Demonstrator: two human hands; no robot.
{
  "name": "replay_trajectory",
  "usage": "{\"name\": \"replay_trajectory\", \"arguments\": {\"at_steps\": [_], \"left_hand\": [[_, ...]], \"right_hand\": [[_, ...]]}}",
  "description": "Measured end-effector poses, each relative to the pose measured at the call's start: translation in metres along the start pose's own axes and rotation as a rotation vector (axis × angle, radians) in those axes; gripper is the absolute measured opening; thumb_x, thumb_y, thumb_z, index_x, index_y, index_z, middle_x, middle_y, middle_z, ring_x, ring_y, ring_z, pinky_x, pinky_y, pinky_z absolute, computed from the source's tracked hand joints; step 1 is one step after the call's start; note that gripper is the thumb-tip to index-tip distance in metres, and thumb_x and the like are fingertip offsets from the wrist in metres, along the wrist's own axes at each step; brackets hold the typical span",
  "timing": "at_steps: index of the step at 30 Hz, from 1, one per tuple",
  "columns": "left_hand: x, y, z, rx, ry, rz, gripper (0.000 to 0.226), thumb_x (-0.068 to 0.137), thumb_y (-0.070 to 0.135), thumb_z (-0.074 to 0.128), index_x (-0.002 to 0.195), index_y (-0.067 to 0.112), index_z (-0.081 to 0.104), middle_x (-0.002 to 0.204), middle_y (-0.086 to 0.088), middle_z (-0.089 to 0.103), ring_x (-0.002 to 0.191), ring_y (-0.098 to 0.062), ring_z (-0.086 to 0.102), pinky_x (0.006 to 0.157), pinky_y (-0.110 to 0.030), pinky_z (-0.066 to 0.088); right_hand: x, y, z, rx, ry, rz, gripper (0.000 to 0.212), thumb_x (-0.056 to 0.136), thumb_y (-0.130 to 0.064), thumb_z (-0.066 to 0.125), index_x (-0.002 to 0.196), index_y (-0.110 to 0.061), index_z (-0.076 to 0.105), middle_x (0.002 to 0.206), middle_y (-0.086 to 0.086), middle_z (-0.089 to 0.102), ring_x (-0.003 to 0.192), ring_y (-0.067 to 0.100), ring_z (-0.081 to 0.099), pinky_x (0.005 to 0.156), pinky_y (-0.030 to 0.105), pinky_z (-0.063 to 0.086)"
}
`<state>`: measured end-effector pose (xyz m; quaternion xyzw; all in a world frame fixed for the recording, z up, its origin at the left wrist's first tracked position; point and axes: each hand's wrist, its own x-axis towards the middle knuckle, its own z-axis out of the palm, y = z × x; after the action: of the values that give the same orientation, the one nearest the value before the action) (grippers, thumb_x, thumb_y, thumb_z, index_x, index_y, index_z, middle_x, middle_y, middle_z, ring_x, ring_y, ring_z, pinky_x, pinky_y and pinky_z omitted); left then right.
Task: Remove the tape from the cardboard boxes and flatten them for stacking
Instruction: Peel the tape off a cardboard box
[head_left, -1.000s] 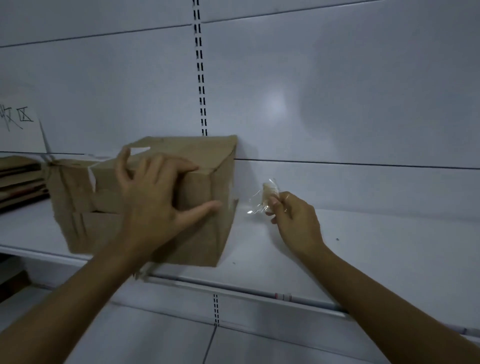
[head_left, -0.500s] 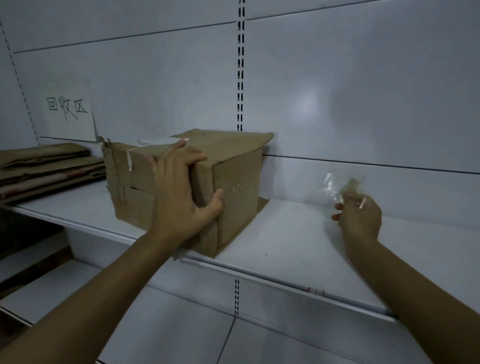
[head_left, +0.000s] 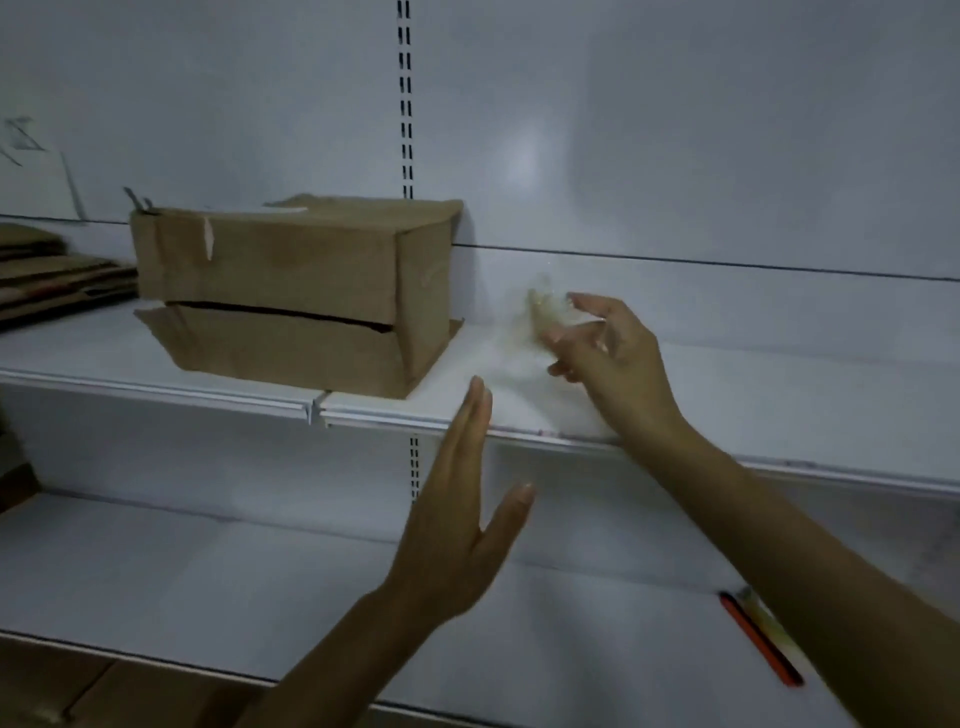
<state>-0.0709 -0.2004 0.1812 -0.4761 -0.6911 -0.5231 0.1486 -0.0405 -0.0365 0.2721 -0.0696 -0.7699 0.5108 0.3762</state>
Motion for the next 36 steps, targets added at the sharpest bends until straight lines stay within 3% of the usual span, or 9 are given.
{"name": "replay_trajectory", "arguments": {"at_steps": [2,4,8,12,16,21,27,31,36], "left_hand": [[0.007,0.034,0.009,-0.585,0.018,-0.316,0.109,0.066,0.078,0.059,0.149,0.032,0.007,0.156,0.015,0.021,0.14,-0.005,0.028,0.111,-0.029,0.03],[0.004,0.047,0.023,-0.878,-0.008,-0.471,0.099,0.067,0.052,0.077,0.145,0.03,0.02,0.141,0.006,0.049,0.125,-0.007,0.05,0.096,-0.024,0.047],[-0.03,0.047,0.032,-0.683,-0.16,-0.363,0.033,0.089,0.028,0.062,0.12,0.017,0.058,0.1,0.007,0.071,0.096,-0.009,0.067,0.081,-0.024,0.053],[-0.052,0.023,0.037,-0.98,-0.362,-0.704,0.021,0.089,0.021,0.058,0.106,0.012,0.067,0.089,0.0,0.072,0.092,-0.02,0.068,0.081,-0.035,0.057],[-0.107,0.013,0.046,-0.982,-0.561,-0.97,0.029,0.089,0.039,0.053,0.1,0.019,0.071,0.108,-0.003,0.071,0.107,-0.019,0.064,0.091,-0.043,0.053],[-0.147,0.021,0.065,-1.114,-0.561,-1.21,0.029,0.097,0.032,0.048,0.079,0.018,0.066,0.091,-0.005,0.073,0.086,-0.019,0.068,0.076,-0.031,0.054],[-0.16,0.062,0.116,-1.166,-0.701,-1.159,0.028,0.09,0.042,0.05,0.098,0.02,0.066,0.091,-0.001,0.072,0.086,-0.015,0.066,0.08,-0.031,0.05],[-0.172,0.108,0.166,-1.13,-0.919,-1.018,0.056,0.072,0.066,0.054,0.11,0.028,0.068,0.113,-0.005,0.069,0.108,-0.018,0.064,0.095,-0.035,0.046],[-0.188,0.176,0.247,-1.041,-1.028,-0.897,0.081,0.06,0.087,0.05,0.123,0.038,0.061,0.129,0.004,0.061,0.122,-0.013,0.055,0.103,-0.038,0.041]], "right_hand": [[-0.057,-0.011,-0.003,-0.163,-0.033,-0.171,0.041,0.081,-0.035,0.07,0.118,-0.031,0.055,0.085,-0.007,0.068,0.076,0.004,0.066,0.067,0.015,0.052],[-0.107,-0.012,-0.001,-0.345,0.019,-0.265,0.039,0.079,-0.025,0.068,0.117,-0.028,0.058,0.087,-0.012,0.068,0.081,0.001,0.065,0.07,0.016,0.052],[-0.165,-0.002,-0.003,-0.445,0.003,-0.118,0.06,0.078,-0.01,0.074,0.129,-0.027,0.047,0.111,-0.019,0.061,0.102,-0.007,0.057,0.086,0.014,0.048],[-0.234,0.01,0.008,-0.324,-0.245,0.246,0.105,0.071,-0.048,0.076,0.15,-0.036,0.008,0.142,-0.033,0.033,0.126,-0.01,0.038,0.098,0.009,0.037],[-0.301,0.019,0.036,-0.347,0.121,0.25,0.065,0.086,-0.023,0.069,0.141,-0.036,0.035,0.125,-0.011,0.055,0.107,0.0,0.057,0.082,0.012,0.047],[-0.355,0.03,0.054,-0.931,0.392,0.091,0.039,0.09,-0.022,0.059,0.127,-0.011,0.057,0.129,0.005,0.059,0.116,0.014,0.053,0.098,0.02,0.04],[-0.389,0.045,0.002,-1.085,0.242,0.163,0.041,0.091,-0.024,0.055,0.131,-0.015,0.056,0.137,0.0,0.054,0.128,0.014,0.048,0.103,0.031,0.041],[-0.4,0.056,-0.067,-1.027,0.348,0.206,0.048,0.091,-0.026,0.054,0.137,-0.012,0.048,0.144,0.0,0.046,0.136,0.014,0.039,0.105,0.034,0.039],[-0.418,0.065,-0.184,-1.044,0.413,0.162,0.041,0.089,-0.023,0.058,0.128,-0.013,0.056,0.137,0.004,0.053,0.124,0.018,0.05,0.098,0.033,0.041]]}}
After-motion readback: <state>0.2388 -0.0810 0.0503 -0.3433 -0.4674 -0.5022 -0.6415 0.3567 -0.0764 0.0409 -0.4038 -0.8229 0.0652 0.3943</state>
